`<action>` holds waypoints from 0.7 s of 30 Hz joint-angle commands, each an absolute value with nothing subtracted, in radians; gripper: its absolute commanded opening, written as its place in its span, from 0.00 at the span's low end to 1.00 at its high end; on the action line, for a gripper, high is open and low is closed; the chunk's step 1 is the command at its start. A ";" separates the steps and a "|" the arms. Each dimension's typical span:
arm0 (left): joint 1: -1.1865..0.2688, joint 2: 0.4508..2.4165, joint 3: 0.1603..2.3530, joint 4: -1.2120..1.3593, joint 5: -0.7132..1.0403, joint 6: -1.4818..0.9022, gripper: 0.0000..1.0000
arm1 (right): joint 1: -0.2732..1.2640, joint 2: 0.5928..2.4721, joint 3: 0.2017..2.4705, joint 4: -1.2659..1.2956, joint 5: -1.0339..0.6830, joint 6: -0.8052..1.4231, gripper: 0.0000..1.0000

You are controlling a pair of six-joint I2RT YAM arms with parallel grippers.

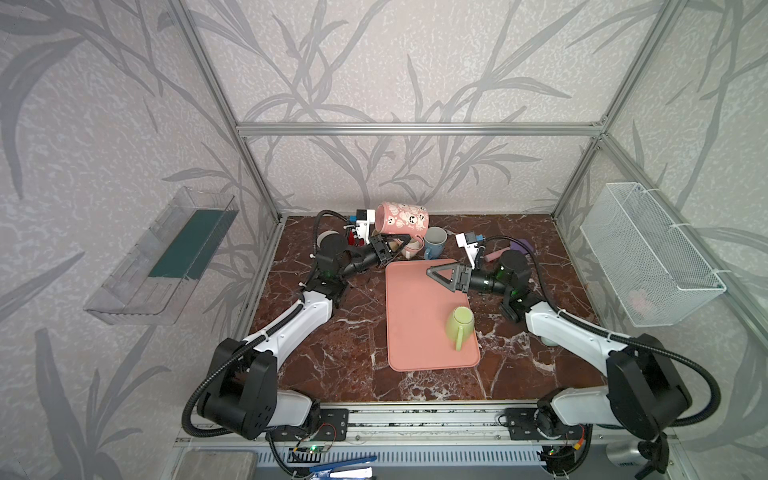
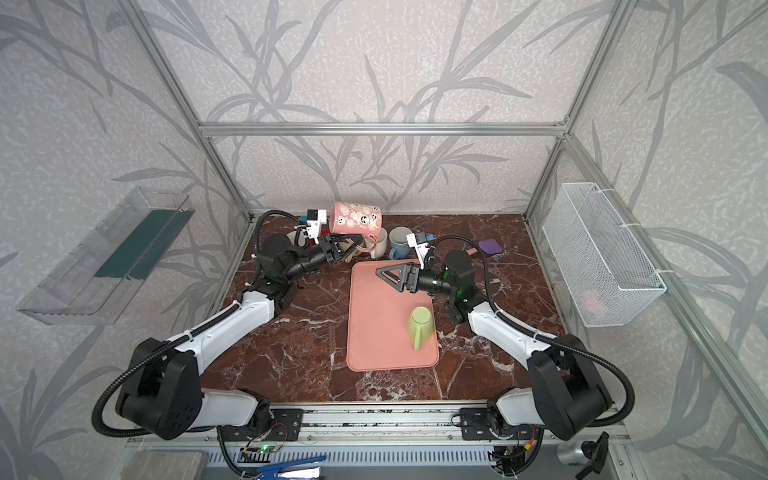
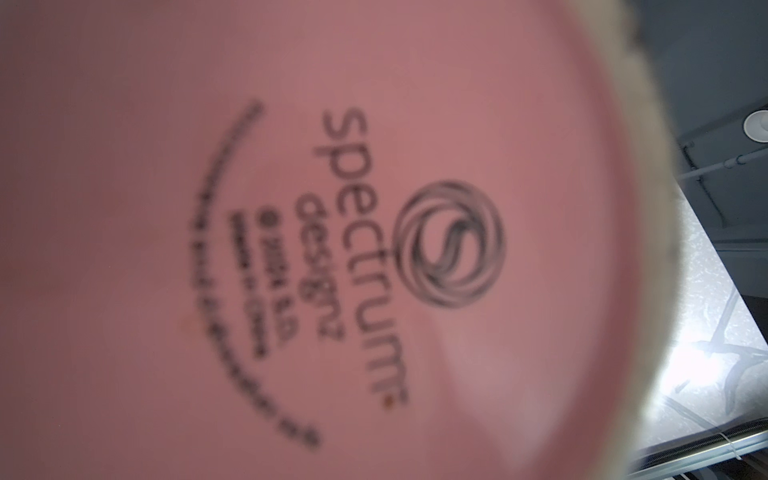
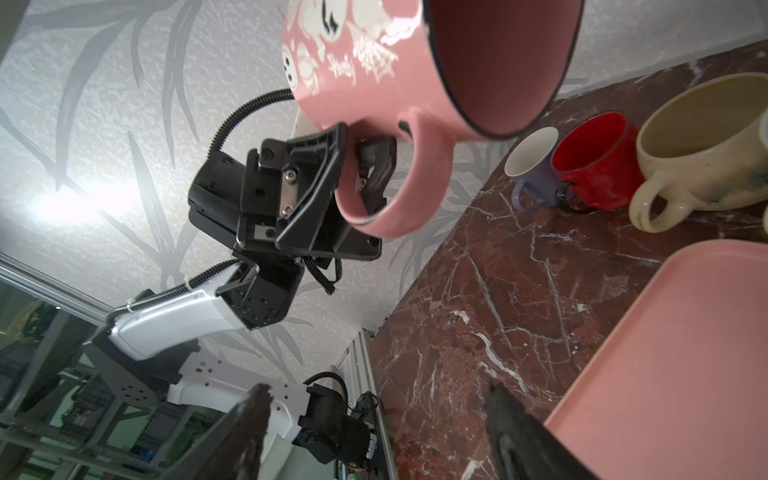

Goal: Turn the mug right side up

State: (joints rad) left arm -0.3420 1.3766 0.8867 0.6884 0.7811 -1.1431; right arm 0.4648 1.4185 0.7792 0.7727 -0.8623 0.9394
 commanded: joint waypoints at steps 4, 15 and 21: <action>-0.344 1.359 0.902 0.869 0.802 -1.154 0.00 | 0.445 1.554 0.886 1.063 -0.887 1.138 0.79; -0.348 1.392 0.902 0.830 0.772 -1.117 0.00 | 0.435 1.701 0.937 1.228 -0.898 1.289 0.77; -0.354 1.410 0.878 0.797 0.752 -1.079 0.00 | 0.408 1.695 0.889 1.244 -0.899 1.293 0.76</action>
